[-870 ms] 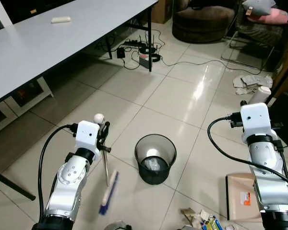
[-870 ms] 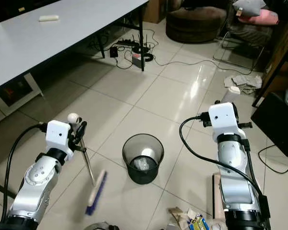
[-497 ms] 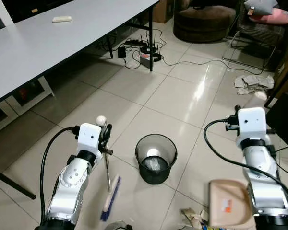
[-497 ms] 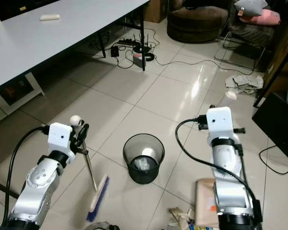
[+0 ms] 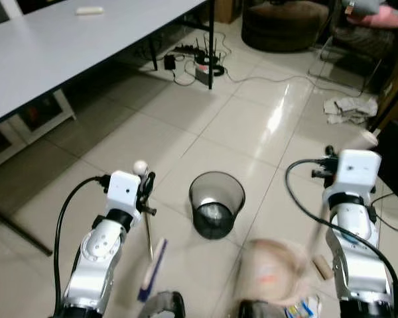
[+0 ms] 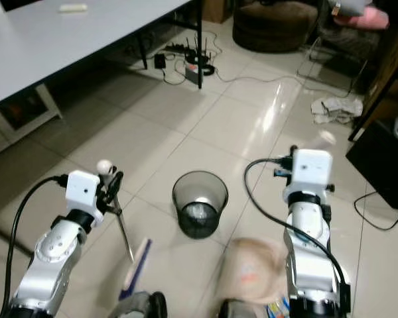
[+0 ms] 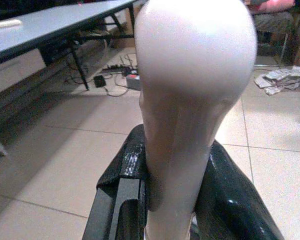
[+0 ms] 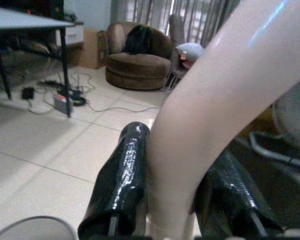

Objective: Sweep floor

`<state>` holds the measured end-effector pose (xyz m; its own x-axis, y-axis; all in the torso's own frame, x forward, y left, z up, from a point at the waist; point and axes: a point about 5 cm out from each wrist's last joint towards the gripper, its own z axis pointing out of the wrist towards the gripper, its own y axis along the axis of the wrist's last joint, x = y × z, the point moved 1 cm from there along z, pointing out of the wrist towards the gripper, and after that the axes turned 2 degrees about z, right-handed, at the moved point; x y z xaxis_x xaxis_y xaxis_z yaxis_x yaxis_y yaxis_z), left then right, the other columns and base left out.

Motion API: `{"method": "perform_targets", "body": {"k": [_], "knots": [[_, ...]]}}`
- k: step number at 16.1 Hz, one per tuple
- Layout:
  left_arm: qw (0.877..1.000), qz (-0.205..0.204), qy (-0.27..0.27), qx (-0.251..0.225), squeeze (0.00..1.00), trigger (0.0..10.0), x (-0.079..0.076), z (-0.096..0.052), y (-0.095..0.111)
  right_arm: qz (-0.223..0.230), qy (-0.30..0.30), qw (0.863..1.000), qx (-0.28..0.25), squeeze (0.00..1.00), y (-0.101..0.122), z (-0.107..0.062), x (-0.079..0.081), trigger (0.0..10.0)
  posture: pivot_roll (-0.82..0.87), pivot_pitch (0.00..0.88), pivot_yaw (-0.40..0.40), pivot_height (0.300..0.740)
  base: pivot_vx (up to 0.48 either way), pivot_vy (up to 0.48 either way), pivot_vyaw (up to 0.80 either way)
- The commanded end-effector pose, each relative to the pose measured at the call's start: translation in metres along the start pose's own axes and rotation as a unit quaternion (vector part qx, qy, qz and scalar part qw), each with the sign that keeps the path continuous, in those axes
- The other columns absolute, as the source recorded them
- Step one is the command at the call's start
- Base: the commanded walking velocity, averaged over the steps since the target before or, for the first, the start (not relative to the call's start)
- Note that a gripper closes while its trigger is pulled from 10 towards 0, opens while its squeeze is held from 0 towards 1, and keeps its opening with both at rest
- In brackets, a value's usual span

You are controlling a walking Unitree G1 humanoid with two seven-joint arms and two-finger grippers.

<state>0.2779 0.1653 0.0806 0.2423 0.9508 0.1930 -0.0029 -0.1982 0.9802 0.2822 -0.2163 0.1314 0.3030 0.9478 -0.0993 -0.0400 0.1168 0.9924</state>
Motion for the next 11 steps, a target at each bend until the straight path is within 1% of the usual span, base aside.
{"method": "perform_targets", "body": {"k": [1,5,6,7,8,10,11], "knots": [[1.0,0.014,0.0,-0.013,0.0,10.0,0.002,-0.001,0.008,-0.003,-0.002,1.0,-0.023,0.0,0.012,0.005,0.0,10.0,0.02,0.026,0.052,0.74,-0.304,0.0,0.0],[1.0,0.014,0.007,-0.016,0.0,10.0,0.007,0.0,0.011,-0.009,0.024,0.999,-0.029,0.0,0.013,0.001,0.01,10.0,0.01,0.03,0.058,0.74,-0.3,0.0,0.0],[1.0,0.015,0.007,-0.015,0.0,10.0,0.005,0.003,0.011,-0.006,0.034,0.999,-0.026,0.0,0.012,0.0,0.012,10.0,0.01,0.033,0.06,0.74,0.0,0.0,0.0],[1.0,0.016,0.009,-0.014,0.0,10.0,0.004,0.006,0.012,-0.006,0.03,0.999,-0.01,0.0,0.008,-0.001,0.01,10.0,0.0,0.032,0.063,0.74,0.0,0.0,0.0],[1.0,0.01,0.016,-0.016,0.0,10.0,0.004,0.01,0.014,0.005,0.015,1.0,0.003,0.0,0.005,-0.001,0.007,10.0,0.0,0.036,0.066,0.74,0.0,0.0,0.0],[1.0,0.009,0.007,-0.025,0.0,10.0,0.001,0.012,0.018,0.014,0.007,1.0,0.0,0.0,0.005,-0.003,0.004,10.0,0.0,0.034,0.073,0.74,0.0,0.0,-0.8],[1.0,0.012,0.003,-0.027,0.0,10.0,0.001,0.012,0.019,0.01,0.007,1.0,-0.003,0.0,0.005,-0.004,0.003,10.0,-0.01,0.034,0.073,0.74,0.0,0.0,-0.8]]}}
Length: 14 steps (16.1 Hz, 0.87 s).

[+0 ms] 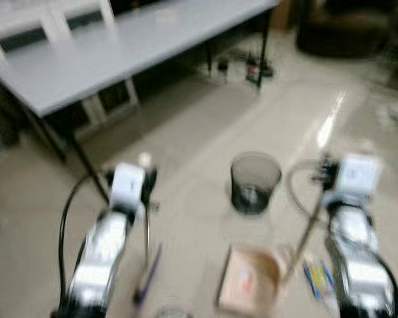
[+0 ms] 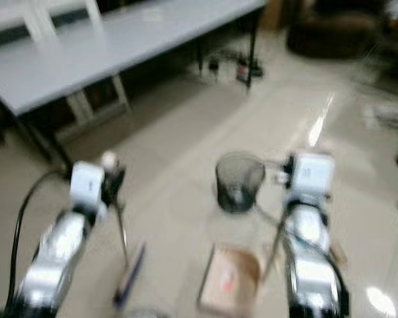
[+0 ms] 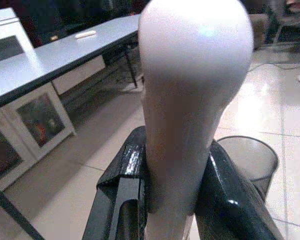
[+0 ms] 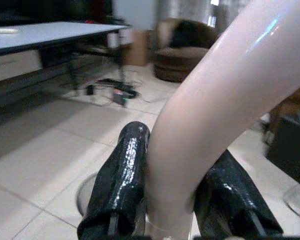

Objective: Sweep floor

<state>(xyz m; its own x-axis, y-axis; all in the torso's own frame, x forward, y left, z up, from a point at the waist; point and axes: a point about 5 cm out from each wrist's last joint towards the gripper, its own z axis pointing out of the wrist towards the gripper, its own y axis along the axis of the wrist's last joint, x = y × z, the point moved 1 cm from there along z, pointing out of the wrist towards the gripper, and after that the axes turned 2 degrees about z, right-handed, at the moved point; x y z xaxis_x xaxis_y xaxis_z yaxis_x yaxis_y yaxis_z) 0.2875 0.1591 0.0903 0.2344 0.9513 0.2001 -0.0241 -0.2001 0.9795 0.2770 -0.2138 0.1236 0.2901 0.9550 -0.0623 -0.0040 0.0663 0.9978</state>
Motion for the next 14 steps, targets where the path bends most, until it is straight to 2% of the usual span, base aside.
{"method": "perform_targets", "body": {"k": [1,6,9,14], "knots": [[1.0,0.01,0.003,-0.018,0.0,10.0,0.004,0.001,0.008,-0.013,0.0,1.0,-0.029,0.0,0.013,0.0,0.002,10.0,-0.01,0.037,0.072,0.74,0.0,0.0,-0.8],[0.999,0.0,0.007,-0.031,0.0,10.0,0.007,0.001,0.01,-0.019,-0.013,0.999,-0.024,0.0,0.01,-0.004,0.001,10.0,-0.01,0.04,0.068,0.74,0.0,0.0,-0.8],[0.999,-0.002,0.001,-0.033,0.0,10.0,0.006,0.0,0.01,-0.031,-0.042,0.998,-0.019,0.0,0.008,-0.007,-0.009,10.0,-0.01,0.036,0.074,0.74,0.0,0.0,-0.8],[0.999,0.001,-0.004,-0.051,0.0,10.0,0.005,0.003,0.018,-0.04,-0.043,0.998,-0.022,0.0,0.009,-0.008,-0.011,10.0,-0.02,0.046,0.074,0.74,0.301,0.0,-0.8]]}}
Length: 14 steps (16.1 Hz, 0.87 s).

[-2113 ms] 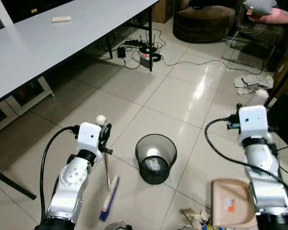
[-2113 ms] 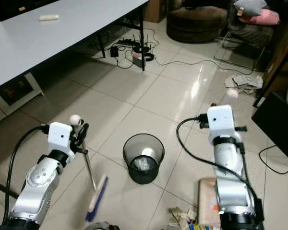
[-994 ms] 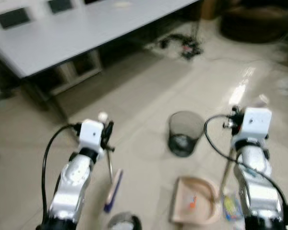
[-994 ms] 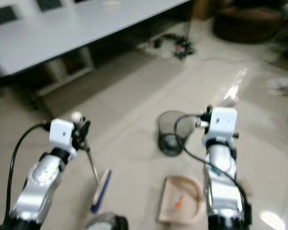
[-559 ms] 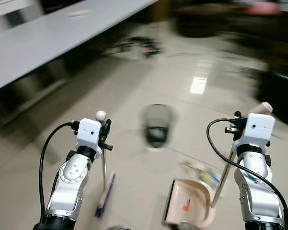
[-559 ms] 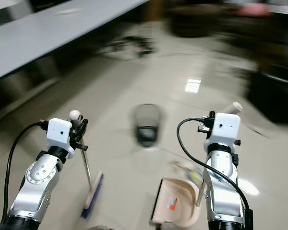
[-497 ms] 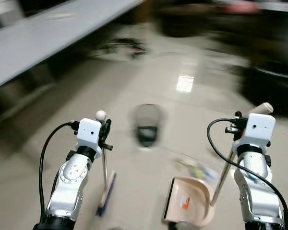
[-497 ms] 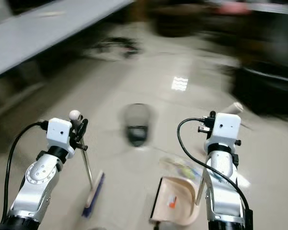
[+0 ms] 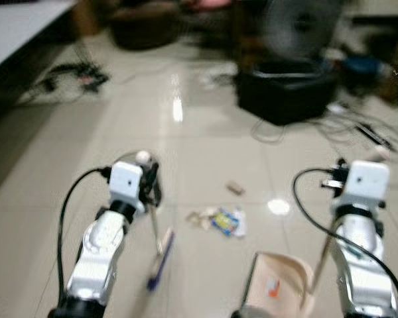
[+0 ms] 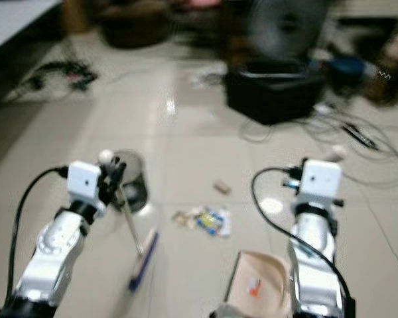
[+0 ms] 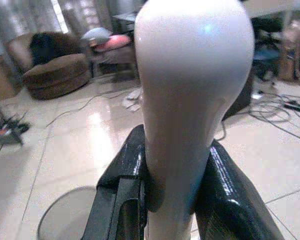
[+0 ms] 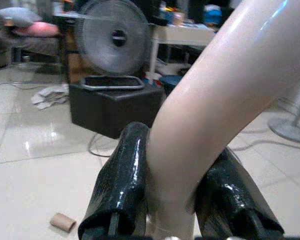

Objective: Sweep floor

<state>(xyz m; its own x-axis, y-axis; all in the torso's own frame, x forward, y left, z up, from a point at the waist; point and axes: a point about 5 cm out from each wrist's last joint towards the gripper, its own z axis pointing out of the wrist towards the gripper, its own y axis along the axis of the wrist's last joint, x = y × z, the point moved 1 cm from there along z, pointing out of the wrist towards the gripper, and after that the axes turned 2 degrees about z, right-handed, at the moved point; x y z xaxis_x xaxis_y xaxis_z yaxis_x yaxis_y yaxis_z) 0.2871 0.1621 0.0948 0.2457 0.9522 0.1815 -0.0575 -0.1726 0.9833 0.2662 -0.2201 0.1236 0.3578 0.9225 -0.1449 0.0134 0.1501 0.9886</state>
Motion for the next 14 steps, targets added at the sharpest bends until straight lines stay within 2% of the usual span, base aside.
{"method": "perform_targets", "body": {"k": [1,2,5,9,14], "knots": [[0.999,0.01,-0.001,-0.035,0.0,10.0,0.0,0.006,0.015,0.003,-0.007,1.0,-0.017,0.0,0.009,0.001,-0.002,10.0,-0.02,0.045,0.077,0.74,0.345,0.0,-0.8],[0.999,0.011,-0.002,-0.038,0.0,10.0,-0.001,0.006,0.017,0.003,-0.007,1.0,-0.018,0.0,0.009,0.001,-0.002,10.0,-0.02,0.046,0.078,0.74,0.345,0.0,-0.64],[0.999,0.015,0.001,-0.045,0.0,10.0,-0.001,0.009,0.02,-0.009,-0.003,0.999,-0.031,0.0,0.012,0.003,-0.003,10.0,-0.02,0.046,0.08,0.74,0.346,0.0,0.0],[0.998,0.021,0.019,-0.049,0.0,10.0,0.005,0.01,0.022,0.011,0.027,0.999,-0.037,0.0,0.015,0.004,0.005,10.0,-0.02,0.045,0.073,0.74,0.347,0.0,0.0],[0.998,0.021,0.018,-0.051,0.0,10.0,0.004,0.011,0.022,-0.008,0.038,0.998,-0.041,0.0,0.016,0.003,0.009,10.0,-0.03,0.043,0.078,0.74,0.347,0.0,0.08]]}}
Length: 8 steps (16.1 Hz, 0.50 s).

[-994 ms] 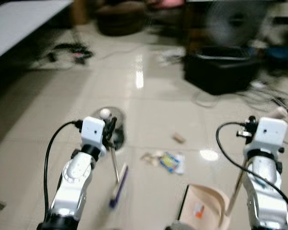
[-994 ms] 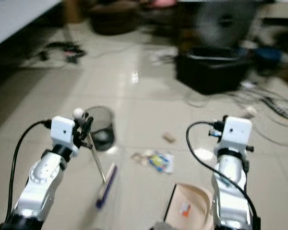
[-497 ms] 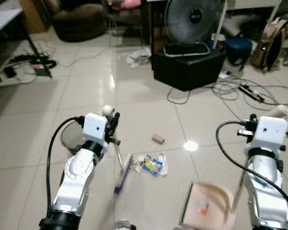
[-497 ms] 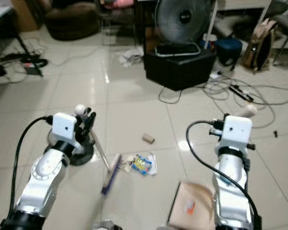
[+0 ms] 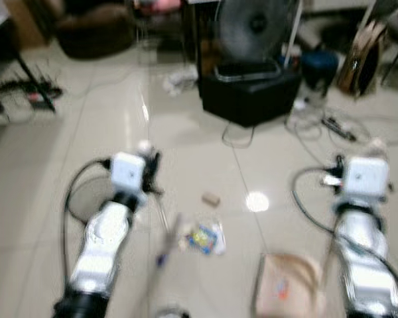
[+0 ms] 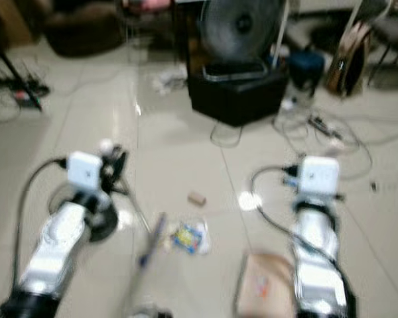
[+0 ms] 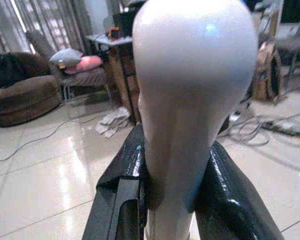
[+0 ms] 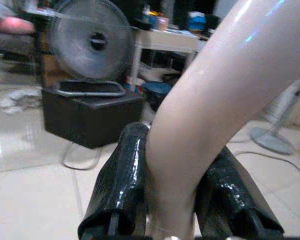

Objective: Sweep floor

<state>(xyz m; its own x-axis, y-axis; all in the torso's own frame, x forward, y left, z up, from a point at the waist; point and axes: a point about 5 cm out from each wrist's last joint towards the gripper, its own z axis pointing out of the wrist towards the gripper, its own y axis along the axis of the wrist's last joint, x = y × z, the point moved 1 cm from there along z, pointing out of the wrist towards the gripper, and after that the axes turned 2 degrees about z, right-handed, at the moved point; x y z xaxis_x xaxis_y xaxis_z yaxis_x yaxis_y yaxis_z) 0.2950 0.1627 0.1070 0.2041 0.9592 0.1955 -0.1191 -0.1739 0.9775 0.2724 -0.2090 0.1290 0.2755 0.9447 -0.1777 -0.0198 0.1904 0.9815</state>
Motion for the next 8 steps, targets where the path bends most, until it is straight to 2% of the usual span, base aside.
{"method": "perform_targets", "body": {"k": [1,6,7,8], "knots": [[1.0,0.011,-0.003,-0.022,0.0,10.0,-0.0009,0.0046,0.01,0.005,-0.007,1.0,-0.02,0.0,0.0096,0.001,-0.0042,10.0,-0.03,0.041,0.078,0.74,0.349,0.0,0.8],[1.0,0.01,-0.004,-0.024,0.0,10.0,-0.0016,0.0054,0.0099,-0.009,-0.011,0.999,-0.029,0.0,0.0114,0.0043,-0.0057,10.0,-0.03,0.027,0.075,0.74,0.347,0.0,0.77],[1.0,0.009,-0.004,-0.024,0.0,10.0,-0.002,0.0057,0.0098,0.016,-0.017,0.999,-0.029,0.0,0.0109,0.0043,-0.0064,10.0,-0.03,0.026,0.076,0.74,0.349,0.0,0.0],[1.0,0.009,-0.006,-0.023,0.0,10.0,-0.0028,0.0061,0.0096,0.013,-0.019,0.999,-0.029,0.0,0.0104,0.0044,-0.007,10.0,-0.03,0.024,0.077,0.74,0.345,0.0,0.0]]}}
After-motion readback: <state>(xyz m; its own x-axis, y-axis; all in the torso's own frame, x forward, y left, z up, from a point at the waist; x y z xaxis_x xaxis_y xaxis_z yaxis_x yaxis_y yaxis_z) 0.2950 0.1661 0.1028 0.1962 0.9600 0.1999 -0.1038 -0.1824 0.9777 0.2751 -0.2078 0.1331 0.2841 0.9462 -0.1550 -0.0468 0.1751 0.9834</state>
